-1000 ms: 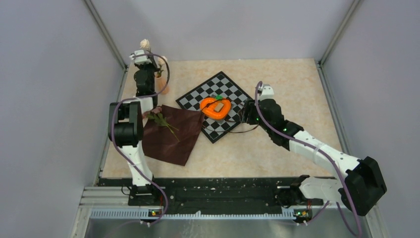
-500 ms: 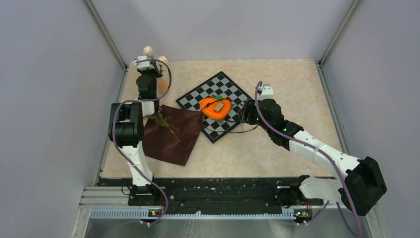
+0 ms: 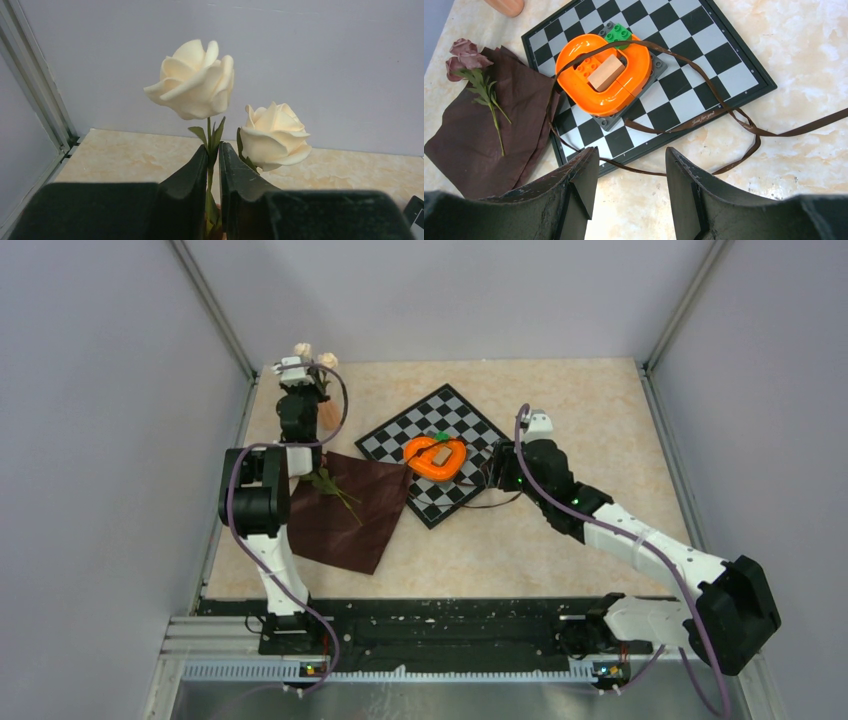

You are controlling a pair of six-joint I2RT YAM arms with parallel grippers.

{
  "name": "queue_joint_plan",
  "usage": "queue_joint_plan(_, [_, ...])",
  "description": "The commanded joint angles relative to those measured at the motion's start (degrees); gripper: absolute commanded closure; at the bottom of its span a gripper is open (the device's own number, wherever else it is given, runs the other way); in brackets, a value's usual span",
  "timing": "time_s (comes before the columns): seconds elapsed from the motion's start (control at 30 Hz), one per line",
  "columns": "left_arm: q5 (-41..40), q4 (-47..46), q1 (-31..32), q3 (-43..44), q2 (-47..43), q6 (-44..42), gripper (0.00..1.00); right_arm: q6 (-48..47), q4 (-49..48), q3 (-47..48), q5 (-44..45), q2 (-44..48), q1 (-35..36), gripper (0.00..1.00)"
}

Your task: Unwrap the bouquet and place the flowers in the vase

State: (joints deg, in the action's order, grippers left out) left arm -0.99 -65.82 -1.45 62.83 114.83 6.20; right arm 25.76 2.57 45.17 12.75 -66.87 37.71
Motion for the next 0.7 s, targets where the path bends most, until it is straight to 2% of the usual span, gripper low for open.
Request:
queue_joint_plan(0.0, [0.7,-1.4,0.1,-0.5,-3.7,-0.5,0.8,0.4,-2.2,1.9,-0.3,0.2,0.0,0.47])
queue_joint_plan(0.33, [0.5,-2.0,0.1,-2.4,-5.0,-1.3,0.67,0.5,-2.2,1.6,-0.3,0.3,0.0,0.47])
queue_joint_plan(0.67, [-0.6,-2.1,0.1,-5.7,-7.1,-1.1,0.43,0.3,-2.1,1.8,-0.4,0.6,0.0,0.47])
